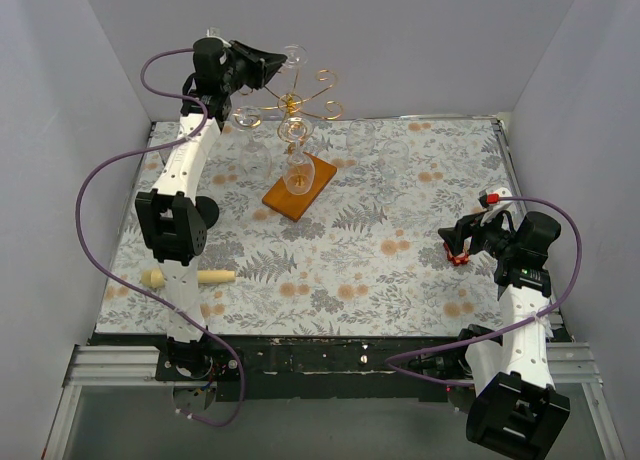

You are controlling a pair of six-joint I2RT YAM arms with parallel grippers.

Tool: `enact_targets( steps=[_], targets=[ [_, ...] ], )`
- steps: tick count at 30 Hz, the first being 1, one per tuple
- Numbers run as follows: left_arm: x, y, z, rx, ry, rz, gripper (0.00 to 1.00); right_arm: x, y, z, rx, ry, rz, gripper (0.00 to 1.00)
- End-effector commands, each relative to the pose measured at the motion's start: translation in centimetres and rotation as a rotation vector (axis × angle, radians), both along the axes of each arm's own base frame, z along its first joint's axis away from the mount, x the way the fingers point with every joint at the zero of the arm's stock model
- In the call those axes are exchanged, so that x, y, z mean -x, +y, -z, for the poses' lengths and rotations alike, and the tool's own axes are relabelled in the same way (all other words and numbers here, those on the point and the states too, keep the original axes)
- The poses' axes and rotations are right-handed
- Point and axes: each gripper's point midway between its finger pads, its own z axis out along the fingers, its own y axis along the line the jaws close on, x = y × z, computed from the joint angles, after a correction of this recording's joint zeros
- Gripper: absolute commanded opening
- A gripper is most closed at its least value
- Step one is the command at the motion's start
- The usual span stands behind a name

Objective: Place the wine glass upside down on the wine glass rack
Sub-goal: Turn the wine glass upside down at the wine rack.

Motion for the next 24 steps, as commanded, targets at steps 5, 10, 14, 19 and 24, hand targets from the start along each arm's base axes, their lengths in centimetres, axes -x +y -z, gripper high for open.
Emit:
enact_targets(
  steps=[5,10,14,19,24],
  targets=[
    [1.2,1.1,-6.7,0.026,-0.154,-0.053,0.00,-0.2,0.0,-1.2,0.012,-0.058,-0.013,0.80],
    [1.1,1.7,-6.7,0.016,-0.151,-0.076,0.00,-0.2,0.0,-1.3,0.012,-0.060,-0.012,0.80],
    [1.3,2.3,-7.1,0.007,-0.160,-0.098,0.00,-0.2,0.0,-1.3,0.013,-0.061,-0.012,0.80],
    [1.4,3.2,-7.5,0.000,-0.165,-0.119,0.00,-0.2,0.0,-1.3,0.013,-0.062,-0.012,0.80],
    [1.7,3.6,-7.6,-0.003,-0.166,-0.124,0.00,-0.2,0.0,-1.4,0.014,-0.066,-0.012,0.80]
  ],
)
